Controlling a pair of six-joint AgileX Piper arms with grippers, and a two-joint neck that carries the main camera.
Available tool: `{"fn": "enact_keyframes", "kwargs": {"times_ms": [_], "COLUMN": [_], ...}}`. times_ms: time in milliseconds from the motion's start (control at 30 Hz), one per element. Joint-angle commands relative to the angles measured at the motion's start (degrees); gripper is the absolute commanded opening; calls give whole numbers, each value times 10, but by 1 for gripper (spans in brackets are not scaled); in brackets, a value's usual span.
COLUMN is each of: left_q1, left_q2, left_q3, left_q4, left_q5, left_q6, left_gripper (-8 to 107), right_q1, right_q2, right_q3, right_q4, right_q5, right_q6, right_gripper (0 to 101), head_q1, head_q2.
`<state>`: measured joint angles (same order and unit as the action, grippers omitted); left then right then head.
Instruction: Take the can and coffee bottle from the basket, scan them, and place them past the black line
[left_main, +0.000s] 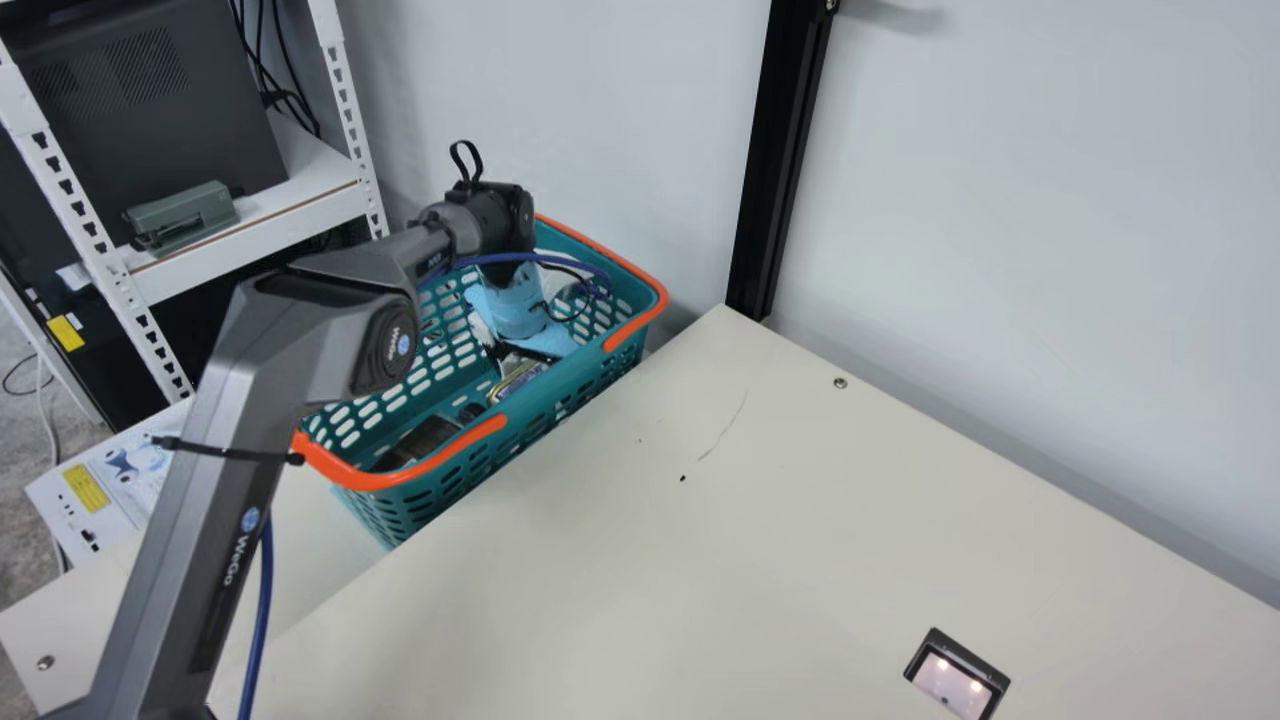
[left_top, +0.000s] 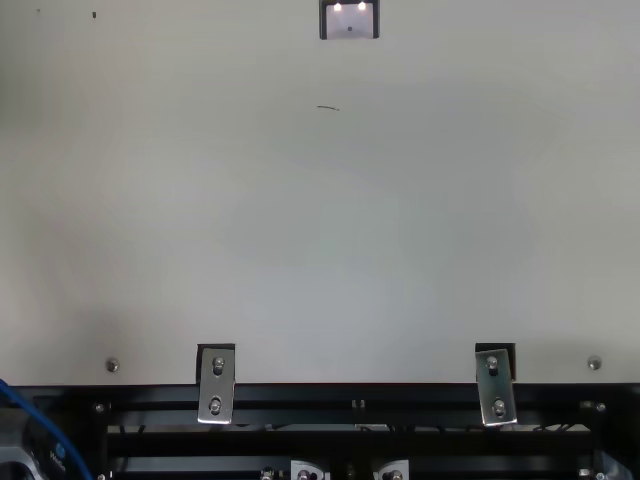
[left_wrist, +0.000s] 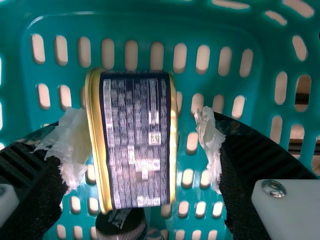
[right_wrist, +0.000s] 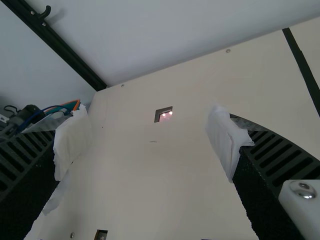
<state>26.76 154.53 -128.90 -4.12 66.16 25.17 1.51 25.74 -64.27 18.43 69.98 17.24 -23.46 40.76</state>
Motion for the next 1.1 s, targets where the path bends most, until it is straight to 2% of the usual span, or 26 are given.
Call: {"fn": "enact_keyframes", "kwargs": {"times_ms": [0, 133, 233, 433, 633, 767, 1000, 1067], "left_q1": [0, 1, 6, 25, 50, 62, 72, 69], "left_q2": [9, 8, -18, -135, -280, -366, -484, -517], "left_q3": [-28, -40, -24, 68, 168, 216, 271, 310], "left_q4": [3, 8, 4, -38, -116, -178, -290, -324], "left_q5": [8, 12, 5, -32, -54, -40, 33, 37], "left_q6": [-5, -14, -17, -3, 18, 21, -3, -12], "left_gripper": [10, 10, 10, 10, 10, 10, 10, 10], "right_q1": [0, 0, 0, 0, 0, 0, 0, 0], "right_q2": [0, 0, 0, 0, 0, 0, 0, 0], "right_q3": [0, 0, 0, 0, 0, 0, 0, 0], "right_q4": [0, 0, 0, 0, 0, 0, 0, 0], "right_q5": [0, 0, 0, 0, 0, 0, 0, 0], "right_q6": [0, 0, 0, 0, 0, 0, 0, 0], "right_gripper": [101, 101, 101, 101, 101, 101, 101, 101], "head_q1": [-15, -15, -15, -15, -15, -15, -15, -15], "head_q2": [10, 10, 10, 10, 10, 10, 10, 10]}}
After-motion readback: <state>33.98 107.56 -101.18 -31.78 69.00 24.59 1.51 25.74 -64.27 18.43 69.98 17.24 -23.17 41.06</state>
